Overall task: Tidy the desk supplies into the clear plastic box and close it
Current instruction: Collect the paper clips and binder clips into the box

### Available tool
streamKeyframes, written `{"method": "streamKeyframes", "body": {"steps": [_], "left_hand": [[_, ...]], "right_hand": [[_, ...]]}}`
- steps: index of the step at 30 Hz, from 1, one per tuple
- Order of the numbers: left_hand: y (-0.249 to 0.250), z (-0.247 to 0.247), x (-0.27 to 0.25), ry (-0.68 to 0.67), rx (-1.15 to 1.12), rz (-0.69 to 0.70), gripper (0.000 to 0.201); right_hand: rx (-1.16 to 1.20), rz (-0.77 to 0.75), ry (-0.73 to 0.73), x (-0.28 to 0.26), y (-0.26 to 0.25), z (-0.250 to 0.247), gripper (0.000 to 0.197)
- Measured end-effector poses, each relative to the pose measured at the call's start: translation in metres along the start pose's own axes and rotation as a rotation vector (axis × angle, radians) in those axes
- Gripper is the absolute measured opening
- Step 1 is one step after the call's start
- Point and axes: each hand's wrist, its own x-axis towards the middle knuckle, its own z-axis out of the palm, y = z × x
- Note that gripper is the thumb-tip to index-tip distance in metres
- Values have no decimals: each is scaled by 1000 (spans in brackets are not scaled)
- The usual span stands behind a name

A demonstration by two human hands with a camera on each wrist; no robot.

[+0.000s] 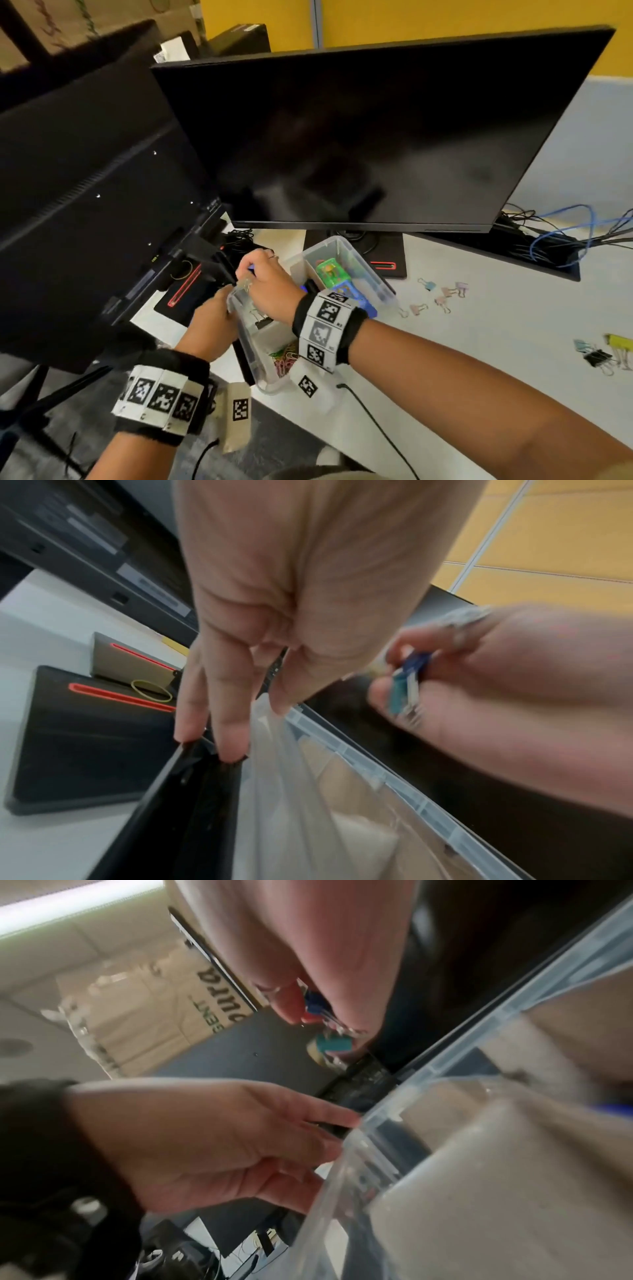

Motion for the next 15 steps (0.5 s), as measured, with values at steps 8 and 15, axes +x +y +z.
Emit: {"method": "streamKeyframes", "body": {"steps": [8,15], "left_hand": [[4,11,9,25,-18,105,44],[38,33,-5,75,77,106,50]], "right_hand": [[-450,41,-216,-19,30,-40,43],[-261,33,599,-78,104,-157,19]]}}
